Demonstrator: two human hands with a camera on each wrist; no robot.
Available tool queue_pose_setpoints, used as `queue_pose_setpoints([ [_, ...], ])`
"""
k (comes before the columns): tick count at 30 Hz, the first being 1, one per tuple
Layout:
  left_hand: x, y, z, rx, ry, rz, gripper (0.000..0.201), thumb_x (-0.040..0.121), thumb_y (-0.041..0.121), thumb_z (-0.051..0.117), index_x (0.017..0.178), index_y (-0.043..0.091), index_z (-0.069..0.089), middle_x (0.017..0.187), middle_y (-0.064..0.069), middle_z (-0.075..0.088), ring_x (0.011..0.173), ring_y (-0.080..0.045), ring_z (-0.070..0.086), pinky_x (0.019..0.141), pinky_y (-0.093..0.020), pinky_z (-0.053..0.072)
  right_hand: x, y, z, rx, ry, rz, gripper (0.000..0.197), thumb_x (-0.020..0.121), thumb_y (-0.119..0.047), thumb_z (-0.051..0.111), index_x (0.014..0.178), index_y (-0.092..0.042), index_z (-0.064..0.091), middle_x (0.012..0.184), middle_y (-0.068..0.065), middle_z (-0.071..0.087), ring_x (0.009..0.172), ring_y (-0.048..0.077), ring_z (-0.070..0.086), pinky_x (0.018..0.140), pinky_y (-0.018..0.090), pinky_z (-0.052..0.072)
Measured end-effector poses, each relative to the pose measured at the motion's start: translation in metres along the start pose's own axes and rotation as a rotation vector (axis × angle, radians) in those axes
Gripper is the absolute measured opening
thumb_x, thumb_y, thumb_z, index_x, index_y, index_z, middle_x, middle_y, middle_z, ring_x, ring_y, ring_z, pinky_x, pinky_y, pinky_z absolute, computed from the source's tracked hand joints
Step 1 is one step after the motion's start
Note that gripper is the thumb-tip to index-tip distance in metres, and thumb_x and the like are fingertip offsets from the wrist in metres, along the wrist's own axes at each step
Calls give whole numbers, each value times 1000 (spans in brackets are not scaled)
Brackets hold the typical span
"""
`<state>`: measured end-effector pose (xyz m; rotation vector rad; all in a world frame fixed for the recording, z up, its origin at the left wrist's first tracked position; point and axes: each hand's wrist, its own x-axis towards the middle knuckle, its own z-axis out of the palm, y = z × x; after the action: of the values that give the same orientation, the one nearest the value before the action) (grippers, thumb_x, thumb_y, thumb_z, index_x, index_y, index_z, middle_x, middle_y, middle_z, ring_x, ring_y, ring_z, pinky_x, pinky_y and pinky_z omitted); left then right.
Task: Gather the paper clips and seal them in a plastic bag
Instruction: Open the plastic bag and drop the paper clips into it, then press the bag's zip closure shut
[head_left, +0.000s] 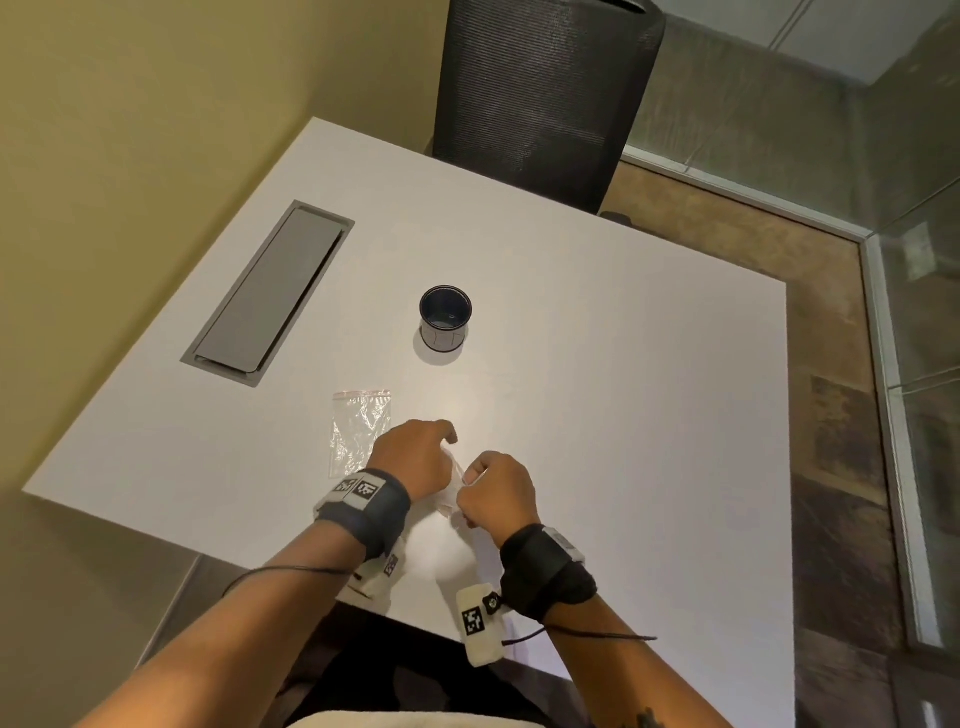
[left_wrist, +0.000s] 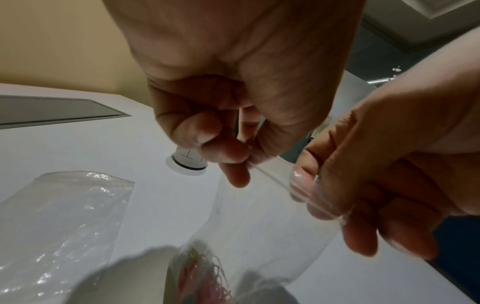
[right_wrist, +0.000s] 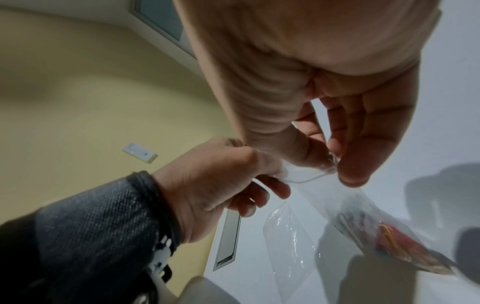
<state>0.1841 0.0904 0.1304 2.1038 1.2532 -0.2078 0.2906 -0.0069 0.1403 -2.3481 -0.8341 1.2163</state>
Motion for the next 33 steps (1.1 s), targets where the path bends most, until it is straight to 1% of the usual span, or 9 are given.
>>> queue_pose_setpoints([
  [3, -2, 2, -5, -98, 5, -37, 31, 95, 13, 62, 116, 26, 80, 109, -3, 78, 105, -27, 72, 87, -29, 54, -5, 0, -11, -31, 68, -14, 15, 80, -3, 62, 89, -9, 72, 91, 7, 76, 82, 31, 75, 76, 38, 64],
  [5, -6, 3, -7, -175, 10, -50, 24, 94, 11, 65, 104, 20, 85, 80, 4, 71, 85, -25, 73, 90, -33, 60, -7, 3, -19, -4, 129, -14, 18, 81, -3, 57, 84, -11, 73, 85, 4, 77, 79, 30, 74, 74, 38, 64],
  [8, -12, 9, -10, -270, 43, -70, 19, 96, 13, 68, 95, 16, 87, 58, 16, 61, 49, -11, 61, 61, -23, 58, -11, 8, -31, 120, 193, -25, 25, 81, -6, 50, 74, -16, 71, 75, 1, 76, 70, 27, 76, 70, 43, 67],
  [10, -18, 16, -15, -327, 49, -76, 18, 98, 14, 68, 95, 17, 86, 58, 12, 67, 42, -14, 61, 51, -18, 52, -15, 12, -41, 264, 207, -37, 26, 86, -1, 53, 73, -14, 72, 74, 5, 76, 64, 24, 79, 69, 48, 68],
  [16, -33, 40, -47, -543, 80, -71, 24, 96, 9, 66, 81, 4, 83, 59, -13, 77, 45, -27, 70, 55, -23, 58, -42, 11, -79, 587, 175, -110, 8, 84, -6, 82, 85, -13, 84, 85, 5, 82, 89, 30, 79, 89, 41, 67],
  [20, -39, 54, -70, -656, 80, -48, 27, 93, 5, 64, 73, -8, 77, 57, -20, 74, 45, -29, 65, 64, -38, 64, -59, 4, -100, 704, 120, -232, 34, 76, -3, 93, 105, -14, 81, 92, 7, 83, 89, 18, 79, 87, 30, 65],
  [24, -45, 70, -93, -706, 114, -8, 22, 92, 0, 65, 78, -14, 75, 61, -27, 73, 42, -28, 60, 65, -43, 63, -62, -9, -107, 642, 225, -332, 35, 80, -2, 89, 109, -19, 80, 95, 6, 82, 80, 13, 73, 82, 32, 65],
  [29, -50, 82, -119, -698, 166, 49, 18, 89, -1, 68, 78, -13, 76, 65, -26, 75, 48, -26, 61, 71, -57, 65, -67, -25, -120, 651, 288, -427, 12, 89, -2, 82, 98, -10, 83, 92, 6, 82, 86, 30, 74, 73, 32, 66],
  [33, -60, 90, -147, -719, 171, 91, 16, 92, 0, 73, 80, -6, 82, 69, -21, 79, 56, -30, 72, 80, -53, 69, -71, -35, -137, 573, 341, -480, 12, 91, -1, 80, 95, -12, 83, 90, 3, 82, 77, 17, 73, 70, 28, 63],
])
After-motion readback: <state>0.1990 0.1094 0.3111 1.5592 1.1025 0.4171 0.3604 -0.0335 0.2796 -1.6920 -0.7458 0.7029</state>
